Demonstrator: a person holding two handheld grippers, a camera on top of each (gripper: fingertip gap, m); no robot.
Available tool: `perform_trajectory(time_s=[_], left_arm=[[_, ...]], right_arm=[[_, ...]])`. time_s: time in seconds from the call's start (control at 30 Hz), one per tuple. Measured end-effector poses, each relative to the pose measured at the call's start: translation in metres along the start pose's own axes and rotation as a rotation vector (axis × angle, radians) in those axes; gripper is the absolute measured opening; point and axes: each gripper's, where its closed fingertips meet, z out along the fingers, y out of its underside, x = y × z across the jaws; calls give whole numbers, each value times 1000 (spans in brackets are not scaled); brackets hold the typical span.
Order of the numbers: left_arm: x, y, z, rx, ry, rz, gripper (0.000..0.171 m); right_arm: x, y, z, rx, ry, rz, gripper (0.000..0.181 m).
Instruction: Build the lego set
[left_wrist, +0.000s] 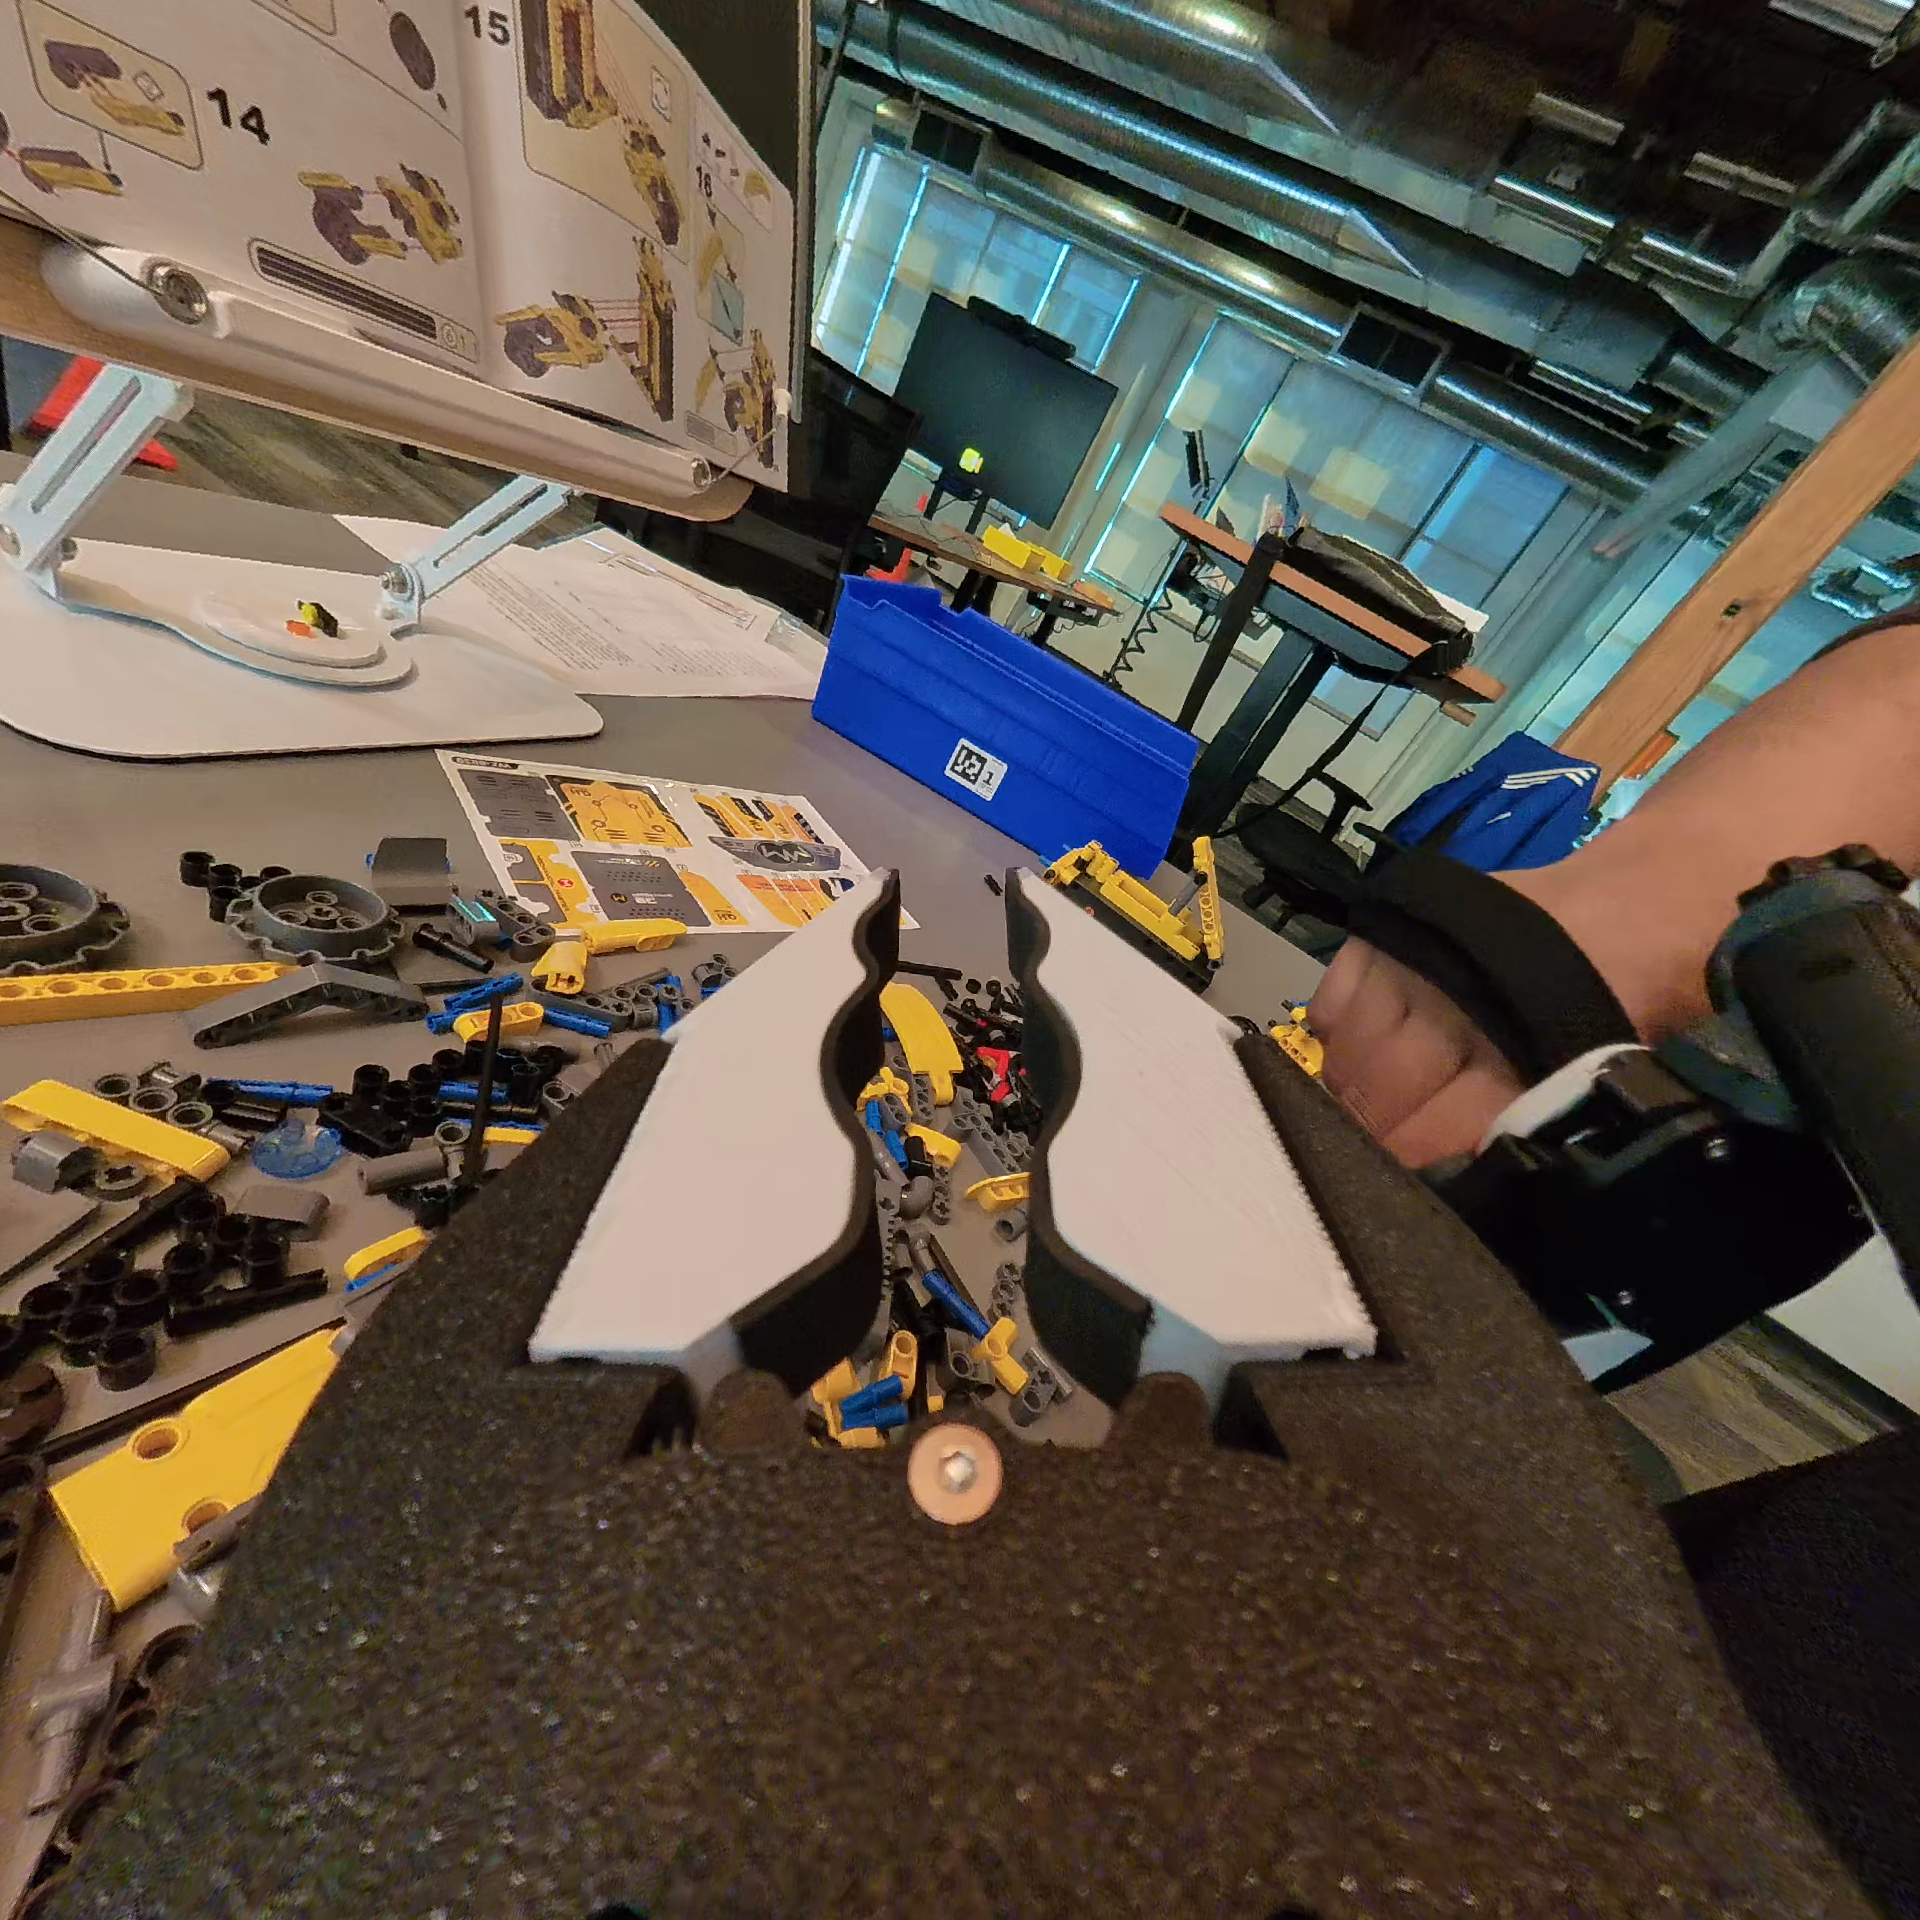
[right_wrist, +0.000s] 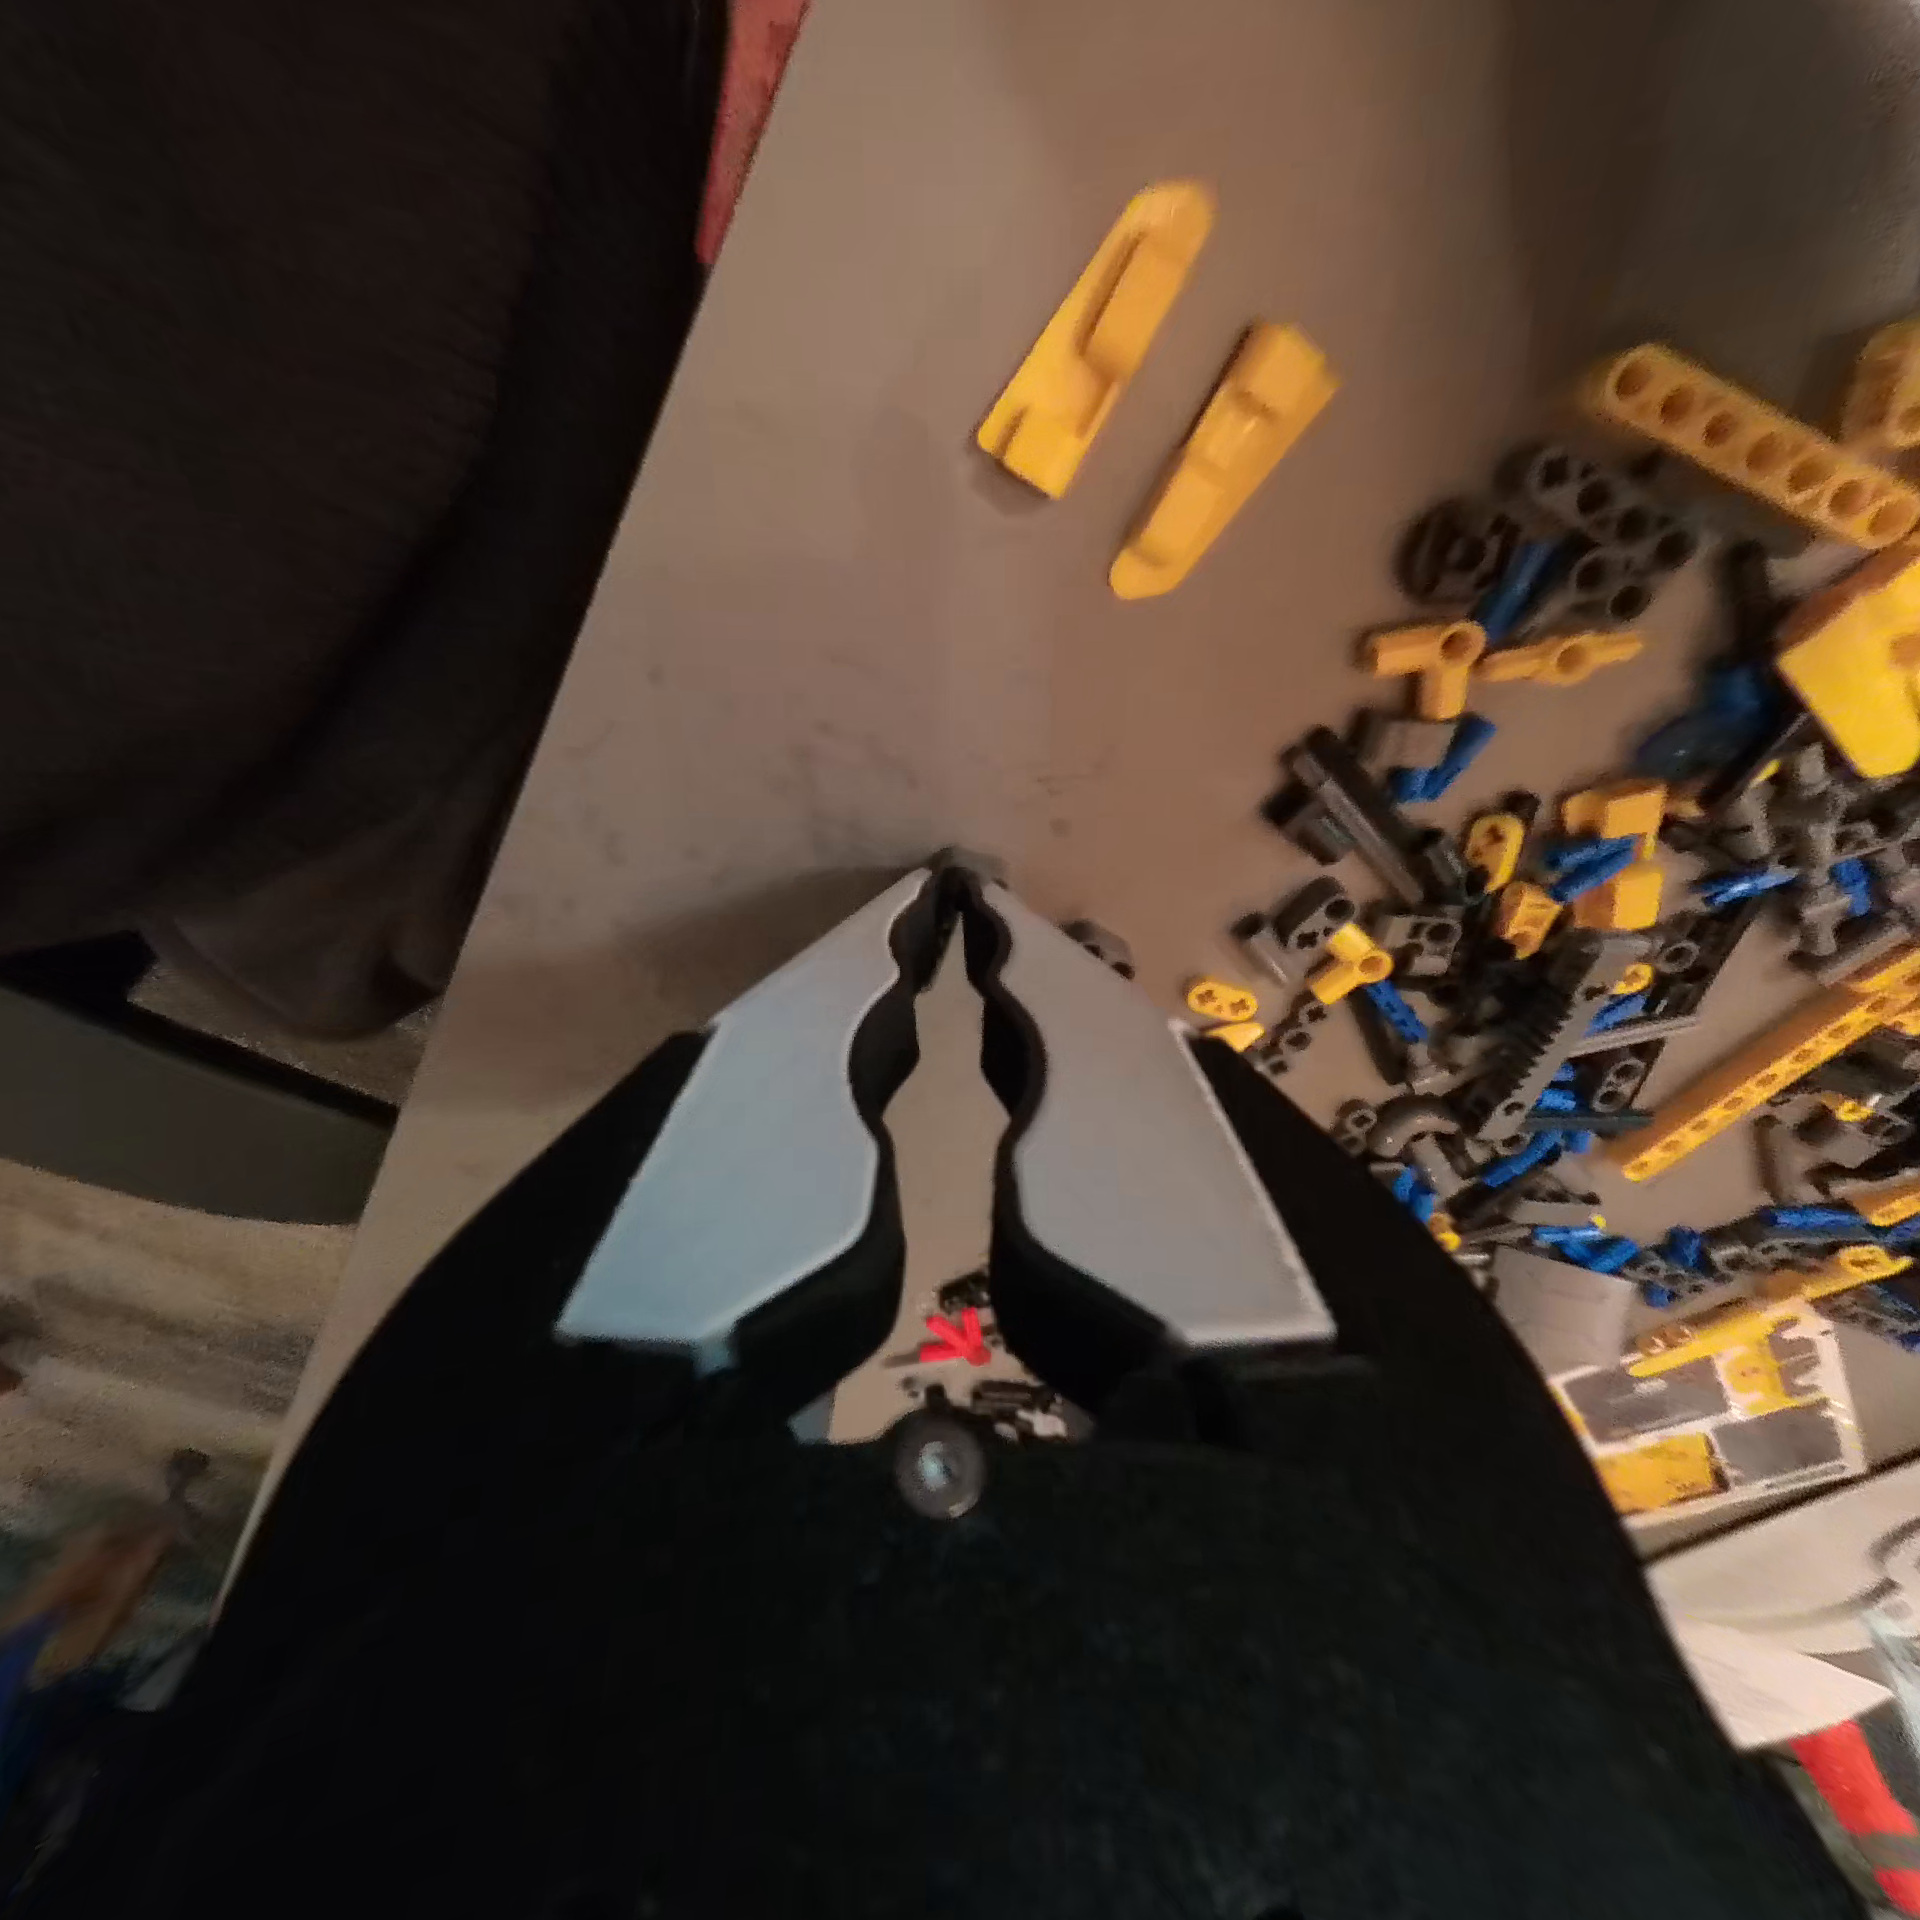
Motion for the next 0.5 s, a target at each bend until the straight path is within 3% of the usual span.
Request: perform_trajectory(time_s=[0.43, 0.5], left_arm=[[1, -2, -1, 13, 15, -26, 19], [0, -2, -1, 13, 13, -28, 19]], right_arm=[[-2, -1, 3, 60, 20, 124, 5], [1, 0, 3, 71, 41, 144, 12]])
